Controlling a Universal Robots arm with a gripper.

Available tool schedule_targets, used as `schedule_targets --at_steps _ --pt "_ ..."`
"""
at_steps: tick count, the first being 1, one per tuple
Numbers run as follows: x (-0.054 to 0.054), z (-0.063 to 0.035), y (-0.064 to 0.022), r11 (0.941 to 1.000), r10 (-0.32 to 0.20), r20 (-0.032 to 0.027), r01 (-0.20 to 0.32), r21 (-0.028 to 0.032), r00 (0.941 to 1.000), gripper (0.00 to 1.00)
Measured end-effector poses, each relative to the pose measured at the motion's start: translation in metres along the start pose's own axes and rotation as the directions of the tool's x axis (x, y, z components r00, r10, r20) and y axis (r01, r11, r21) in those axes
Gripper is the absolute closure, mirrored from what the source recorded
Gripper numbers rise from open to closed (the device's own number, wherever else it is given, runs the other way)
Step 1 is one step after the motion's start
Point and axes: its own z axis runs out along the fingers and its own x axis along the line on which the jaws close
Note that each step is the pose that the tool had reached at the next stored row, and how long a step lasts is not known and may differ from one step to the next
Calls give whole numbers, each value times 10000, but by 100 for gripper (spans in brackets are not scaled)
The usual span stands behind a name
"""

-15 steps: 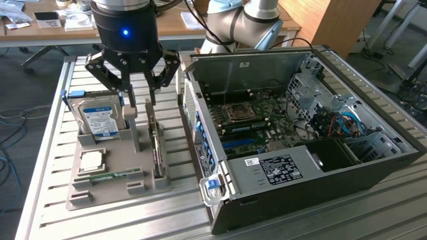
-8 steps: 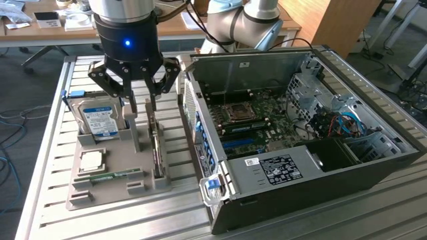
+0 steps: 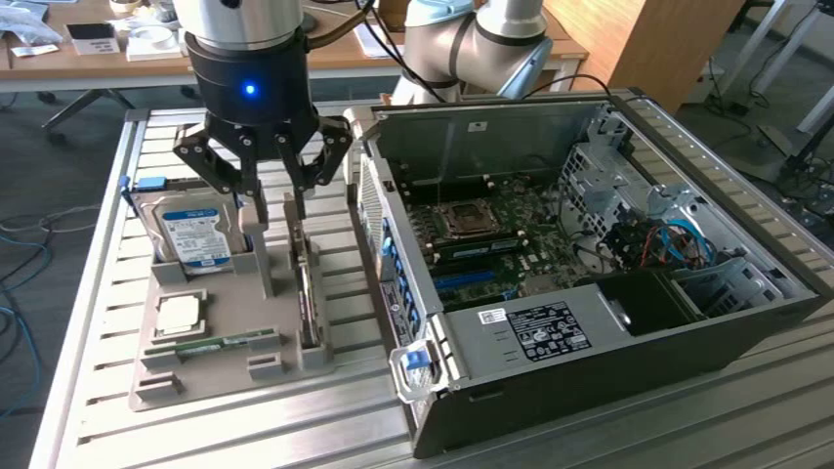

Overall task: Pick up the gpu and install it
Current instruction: 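Pick up the gpu and move the gpu toward the slot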

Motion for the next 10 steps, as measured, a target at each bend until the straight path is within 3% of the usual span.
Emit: schedule_targets --at_steps 10 --pt "0 17 -1 10000 0 0 0 0 10000 58"
